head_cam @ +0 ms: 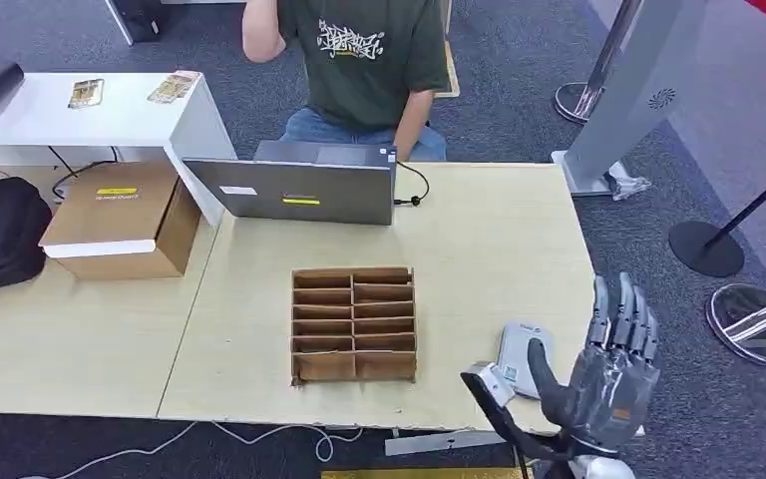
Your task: Pass the card to the sensor for recognition and then transmit it.
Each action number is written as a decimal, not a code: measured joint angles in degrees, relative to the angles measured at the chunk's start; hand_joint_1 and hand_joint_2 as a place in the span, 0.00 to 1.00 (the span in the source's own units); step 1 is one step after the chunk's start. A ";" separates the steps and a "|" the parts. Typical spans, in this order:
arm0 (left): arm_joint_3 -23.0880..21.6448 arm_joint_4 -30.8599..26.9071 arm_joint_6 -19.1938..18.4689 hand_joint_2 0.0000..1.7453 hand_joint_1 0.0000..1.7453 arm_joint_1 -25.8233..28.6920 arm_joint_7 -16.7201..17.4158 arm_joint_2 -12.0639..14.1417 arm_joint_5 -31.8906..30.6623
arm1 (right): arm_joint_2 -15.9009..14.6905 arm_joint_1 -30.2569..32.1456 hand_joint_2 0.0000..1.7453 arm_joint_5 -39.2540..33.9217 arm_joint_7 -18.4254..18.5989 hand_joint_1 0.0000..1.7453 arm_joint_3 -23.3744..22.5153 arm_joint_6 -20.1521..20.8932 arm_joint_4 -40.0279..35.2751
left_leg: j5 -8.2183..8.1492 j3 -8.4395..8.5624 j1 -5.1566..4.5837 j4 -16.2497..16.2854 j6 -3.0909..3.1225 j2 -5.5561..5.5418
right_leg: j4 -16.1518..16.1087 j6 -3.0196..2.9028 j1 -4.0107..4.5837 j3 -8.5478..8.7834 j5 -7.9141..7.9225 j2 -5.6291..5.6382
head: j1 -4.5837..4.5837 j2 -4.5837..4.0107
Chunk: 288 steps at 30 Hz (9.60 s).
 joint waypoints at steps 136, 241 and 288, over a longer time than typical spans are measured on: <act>5.75 0.00 -1.20 0.00 0.00 -0.34 -1.46 -0.87 1.75 | -11.23 -15.50 1.00 -0.68 9.53 0.00 32.88 25.05 23.11 | 0.00 -0.02 0.00 0.02 0.00 0.00 | -0.01 0.00 0.01 0.00 0.01 -0.01 | 0.00 0.00; 5.79 0.00 -2.20 0.00 0.00 -0.64 -1.31 -0.98 2.10 | -6.84 -20.24 1.00 -0.09 14.43 1.00 31.13 30.90 30.14 | 0.00 0.00 0.00 0.03 0.00 0.03 | 0.00 0.00 0.01 -0.04 0.01 0.03 | 0.00 0.00; 5.79 0.00 -1.81 0.00 0.00 -0.64 -1.68 -0.98 1.77 | -6.84 -19.30 1.00 -0.31 14.43 1.00 29.55 26.60 27.34 | 0.01 0.00 0.00 0.03 0.00 0.03 | 0.00 0.00 0.00 -0.03 0.01 0.03 | -0.02 0.00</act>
